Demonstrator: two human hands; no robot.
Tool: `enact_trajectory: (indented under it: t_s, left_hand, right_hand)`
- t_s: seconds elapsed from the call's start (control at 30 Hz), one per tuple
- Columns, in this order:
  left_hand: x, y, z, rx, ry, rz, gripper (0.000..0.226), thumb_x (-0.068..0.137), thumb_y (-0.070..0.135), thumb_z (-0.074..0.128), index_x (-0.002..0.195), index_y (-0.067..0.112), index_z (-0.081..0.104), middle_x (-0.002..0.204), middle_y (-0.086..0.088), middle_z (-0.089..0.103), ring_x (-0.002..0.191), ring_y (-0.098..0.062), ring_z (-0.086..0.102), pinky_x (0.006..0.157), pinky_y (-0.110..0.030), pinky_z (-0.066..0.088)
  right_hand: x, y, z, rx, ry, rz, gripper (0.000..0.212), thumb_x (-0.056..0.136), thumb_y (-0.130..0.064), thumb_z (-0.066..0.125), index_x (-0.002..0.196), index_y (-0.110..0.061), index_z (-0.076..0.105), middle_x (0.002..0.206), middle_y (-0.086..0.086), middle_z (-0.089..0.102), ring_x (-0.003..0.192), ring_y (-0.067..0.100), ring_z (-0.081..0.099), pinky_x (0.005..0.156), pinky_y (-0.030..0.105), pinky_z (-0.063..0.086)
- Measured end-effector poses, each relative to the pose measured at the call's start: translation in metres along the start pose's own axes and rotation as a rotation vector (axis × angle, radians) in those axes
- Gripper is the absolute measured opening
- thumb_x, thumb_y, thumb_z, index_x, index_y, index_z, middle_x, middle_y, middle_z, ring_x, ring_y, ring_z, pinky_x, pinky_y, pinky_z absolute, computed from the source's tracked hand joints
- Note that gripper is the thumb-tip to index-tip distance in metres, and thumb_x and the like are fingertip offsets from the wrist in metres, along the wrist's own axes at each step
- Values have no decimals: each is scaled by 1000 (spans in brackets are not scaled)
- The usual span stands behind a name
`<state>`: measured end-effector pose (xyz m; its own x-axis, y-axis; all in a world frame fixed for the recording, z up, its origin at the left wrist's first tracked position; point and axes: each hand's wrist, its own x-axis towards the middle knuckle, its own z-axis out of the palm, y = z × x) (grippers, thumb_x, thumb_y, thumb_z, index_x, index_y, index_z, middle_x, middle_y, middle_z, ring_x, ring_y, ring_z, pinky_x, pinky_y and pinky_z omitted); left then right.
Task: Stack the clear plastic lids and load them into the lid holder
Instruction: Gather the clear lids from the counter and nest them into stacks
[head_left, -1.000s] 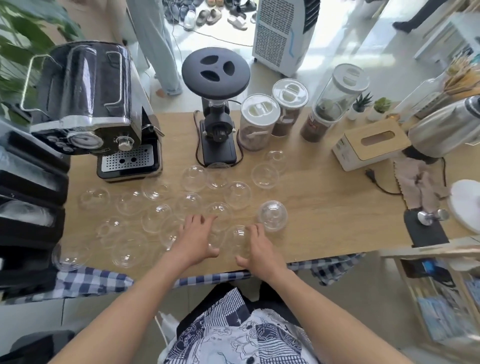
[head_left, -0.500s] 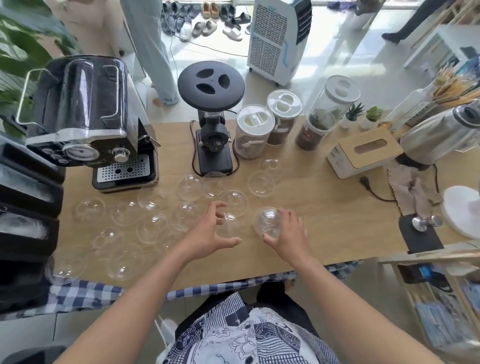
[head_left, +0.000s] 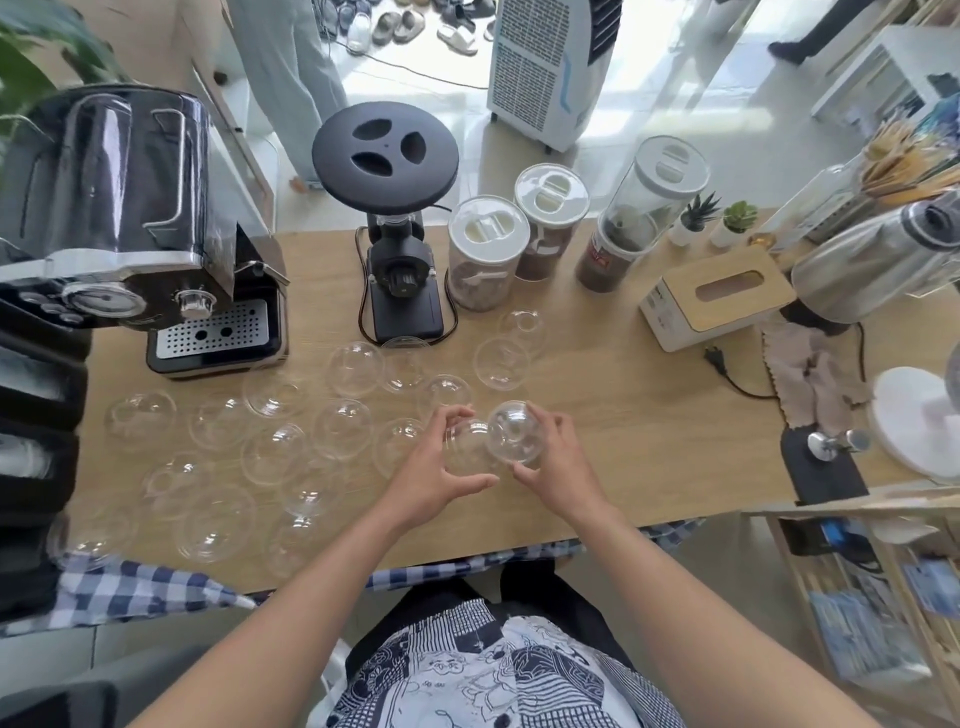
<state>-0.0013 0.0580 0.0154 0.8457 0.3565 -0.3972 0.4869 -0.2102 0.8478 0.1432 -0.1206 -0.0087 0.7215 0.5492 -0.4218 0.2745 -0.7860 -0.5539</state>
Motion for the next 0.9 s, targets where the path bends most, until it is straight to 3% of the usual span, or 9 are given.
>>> enact_trajectory:
  t_s: [0.13, 0.23, 0.37, 0.5, 0.67, 0.77, 0.9]
  left_hand:
    - [3, 2, 12, -71, 28, 15, 86, 78, 48, 101, 143, 49, 45, 169, 37, 39, 153, 11, 43, 120, -56, 51]
    - [7, 2, 22, -100, 32, 27, 88, 78, 48, 101, 145, 49, 44, 172, 36, 36, 156, 7, 42, 119, -62, 51]
    - [17, -1, 33, -126, 52, 1, 92, 77, 50, 101, 148, 50, 43, 166, 33, 44, 156, 3, 42, 126, -59, 45]
    - [28, -8, 45, -79, 53, -49, 92, 77, 52, 100, 150, 54, 43, 158, 29, 52, 153, -6, 47, 126, -57, 44]
    - [37, -5, 55, -8, 89, -68, 89, 83, 41, 98, 158, 45, 49, 151, 22, 56, 140, -5, 54, 121, -44, 48]
    - [38, -3, 57, 18, 88, -63, 91, 87, 39, 95, 164, 41, 47, 152, 21, 52, 139, -4, 52, 118, -33, 44]
    - [36, -4, 56, 69, 72, -68, 96, 87, 38, 95, 168, 40, 43, 155, 18, 50, 138, -4, 52, 121, -31, 44]
  right_hand:
    - [7, 11, -8, -5, -37, -16, 98, 94, -25, 89, 170, -47, 32, 161, 2, 39, 114, 9, 58, 94, 23, 52]
    - [10, 18, -11, 46, -81, -14, 98, 97, -20, 86, 171, -49, 30, 163, -1, 38, 125, 10, 59, 104, 25, 51]
    - [14, 23, -11, 159, -93, 50, 94, 101, -8, 75, 174, -40, 26, 171, -9, 38, 143, 17, 59, 121, 47, 53]
    - [17, 24, -15, 232, -120, 123, 76, 105, -4, 64, 171, -34, 39, 173, -9, 41, 147, 20, 57, 122, 53, 52]
    - [19, 26, -18, 292, -195, 130, 46, 113, -29, 56, 159, -29, 57, 156, -9, 61, 144, 11, 57, 124, 49, 48]
    - [21, 30, -15, 366, -223, 154, 53, 107, -58, 51, 154, -35, 62, 149, -13, 67, 136, 11, 65, 121, 50, 51]
    - [20, 24, -16, 412, -219, 150, 57, 111, -60, 56, 158, -29, 57, 148, -11, 68, 134, 11, 68, 119, 48, 53]
